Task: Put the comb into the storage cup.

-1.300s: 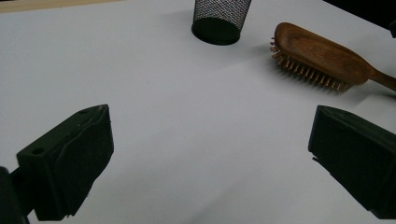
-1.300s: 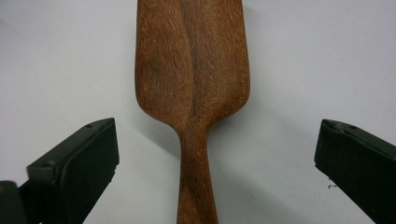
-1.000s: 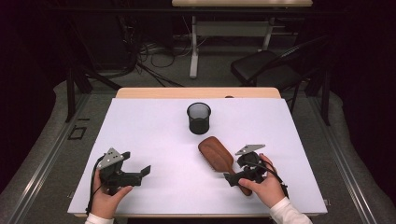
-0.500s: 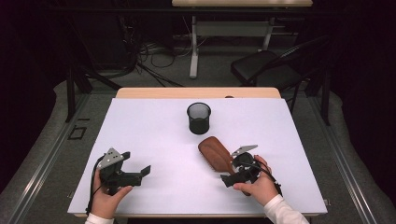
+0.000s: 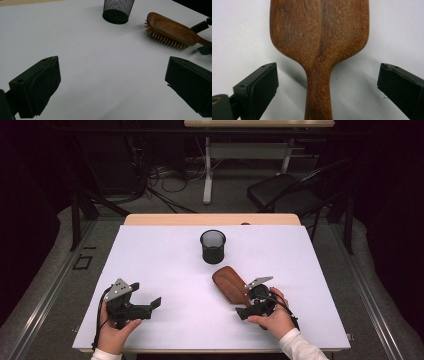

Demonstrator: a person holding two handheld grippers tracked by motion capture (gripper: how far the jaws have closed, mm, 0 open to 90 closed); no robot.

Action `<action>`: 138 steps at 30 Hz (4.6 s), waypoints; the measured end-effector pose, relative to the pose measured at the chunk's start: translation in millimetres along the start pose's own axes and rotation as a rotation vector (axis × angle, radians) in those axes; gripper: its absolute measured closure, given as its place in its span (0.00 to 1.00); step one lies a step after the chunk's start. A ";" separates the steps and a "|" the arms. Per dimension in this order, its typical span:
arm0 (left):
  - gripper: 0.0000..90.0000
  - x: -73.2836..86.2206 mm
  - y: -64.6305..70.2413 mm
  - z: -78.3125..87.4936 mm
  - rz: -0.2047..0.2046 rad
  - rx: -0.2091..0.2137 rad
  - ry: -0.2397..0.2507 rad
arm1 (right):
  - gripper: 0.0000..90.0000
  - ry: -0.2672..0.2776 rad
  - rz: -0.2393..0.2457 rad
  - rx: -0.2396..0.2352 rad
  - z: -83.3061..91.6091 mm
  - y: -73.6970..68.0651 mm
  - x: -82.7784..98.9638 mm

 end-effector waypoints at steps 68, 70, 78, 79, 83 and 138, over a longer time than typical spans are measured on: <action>0.00 0.5 0.3 -0.9 -0.001 0.001 -0.002 | 0.79 0.084 0.040 0.005 4.8 -4.0 5.8; 0.00 0.5 0.2 -0.8 -0.002 0.001 -0.001 | 0.79 0.086 0.042 0.005 5.1 -3.7 6.5; 0.00 0.5 0.2 -0.5 -0.001 0.000 -0.002 | 0.79 0.104 0.042 0.011 5.4 -4.4 7.7; 0.00 0.5 0.1 -0.6 -0.002 0.000 -0.002 | 0.79 0.107 0.044 0.012 5.2 -4.5 7.6; 0.00 0.6 0.0 -0.5 0.001 -0.001 -0.002 | 0.79 0.106 0.054 0.021 5.6 -4.4 7.8; 0.00 1.7 1.1 -3.4 0.002 0.001 -0.008 | 0.79 0.320 0.106 0.023 46.2 3.0 -48.4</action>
Point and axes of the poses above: each handheld gripper's, and its own axes: z roughly backward along the jaws, x roughly out of its underside, y roughly to its right, the point moved 6 cm from there along -z, roughly forward along the jaws, and after that the axes turned 9 degrees about z, right-handed, at the moved point
